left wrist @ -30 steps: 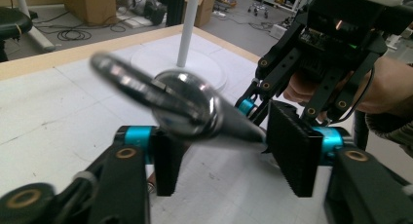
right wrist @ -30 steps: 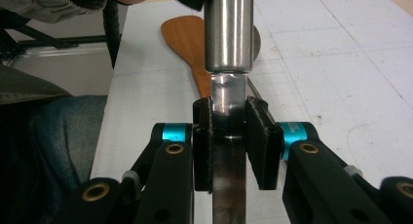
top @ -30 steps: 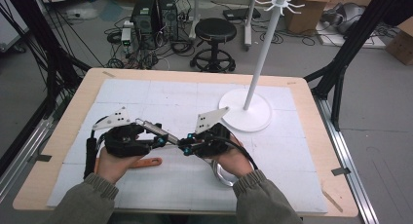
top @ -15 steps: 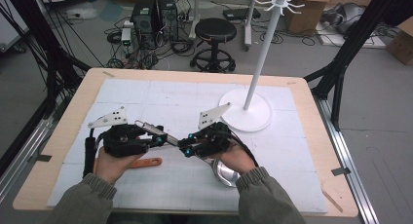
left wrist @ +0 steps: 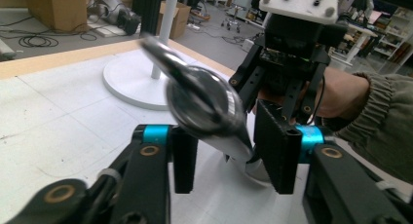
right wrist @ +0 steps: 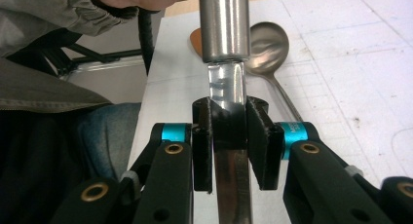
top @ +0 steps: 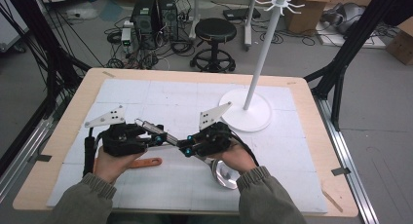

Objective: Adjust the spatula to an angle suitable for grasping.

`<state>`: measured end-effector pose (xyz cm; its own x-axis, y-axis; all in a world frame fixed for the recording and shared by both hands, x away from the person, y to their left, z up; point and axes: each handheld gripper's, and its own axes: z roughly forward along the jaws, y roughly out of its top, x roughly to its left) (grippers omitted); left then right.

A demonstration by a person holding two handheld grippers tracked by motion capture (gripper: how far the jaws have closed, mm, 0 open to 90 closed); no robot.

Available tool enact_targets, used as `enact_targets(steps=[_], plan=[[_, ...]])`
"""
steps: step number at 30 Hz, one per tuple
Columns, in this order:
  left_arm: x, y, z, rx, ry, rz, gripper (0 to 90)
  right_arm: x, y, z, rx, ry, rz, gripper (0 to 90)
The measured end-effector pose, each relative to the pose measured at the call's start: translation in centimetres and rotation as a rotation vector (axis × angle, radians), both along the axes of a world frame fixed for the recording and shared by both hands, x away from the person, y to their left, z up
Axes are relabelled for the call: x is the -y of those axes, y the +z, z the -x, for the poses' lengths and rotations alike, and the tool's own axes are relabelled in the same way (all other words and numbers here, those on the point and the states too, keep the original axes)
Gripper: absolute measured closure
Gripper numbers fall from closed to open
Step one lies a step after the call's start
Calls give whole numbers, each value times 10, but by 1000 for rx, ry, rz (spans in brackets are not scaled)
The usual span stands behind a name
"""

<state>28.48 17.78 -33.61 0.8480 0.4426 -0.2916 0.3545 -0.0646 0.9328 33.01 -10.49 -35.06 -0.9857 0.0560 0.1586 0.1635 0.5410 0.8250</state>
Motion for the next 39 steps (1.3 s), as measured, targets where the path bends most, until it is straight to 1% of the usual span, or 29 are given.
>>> enact_targets(steps=[2,3,5,6,8,9,12,13,14,15,17,21,24,26,28,30,31,34,36,38,39], plan=[[0,0,0,3,0,4,592,-3,2,2,11,-4,-1,755],[1,0,0,1,-2,7,592,-5,5,3,21,-2,-10,755],[1,1,1,3,-3,5,593,-6,7,4,24,-9,-11,756],[2,1,1,2,-6,11,608,-9,10,6,43,-16,-10,756],[2,3,2,4,-9,14,621,-10,11,7,49,-21,-7,756],[2,3,2,6,-12,18,634,-11,12,7,59,-19,-14,756],[1,6,3,4,-22,35,673,-11,16,8,67,-30,-26,757],[1,7,3,5,-24,36,678,-11,17,8,70,-25,-28,756],[0,8,3,5,-29,37,682,-11,18,9,66,-31,-25,757],[0,9,3,7,-33,37,685,-11,19,9,72,-24,-29,756],[0,11,3,8,-41,31,688,-11,19,8,61,-10,-38,754],[1,11,3,6,-57,45,695,-10,20,5,27,11,-43,744],[1,12,3,8,-66,48,699,-10,20,3,0,28,-54,740],[1,13,2,8,-75,47,702,-11,20,1,-3,40,-57,742],[1,15,2,9,-79,48,703,-11,22,2,8,44,-55,750],[1,17,1,12,-83,71,711,-10,24,3,13,33,-56,755],[0,18,1,12,-88,82,717,-11,25,4,22,30,-68,758],[1,24,1,24,-94,82,723,-11,30,5,38,35,-76,767],[0,26,1,29,-101,85,727,-12,33,7,37,30,-74,771],[0,28,1,32,-103,89,727,-13,35,8,46,35,-76,774],[0,28,2,35,-100,92,727,-13,36,9,41,32,-73,775]])
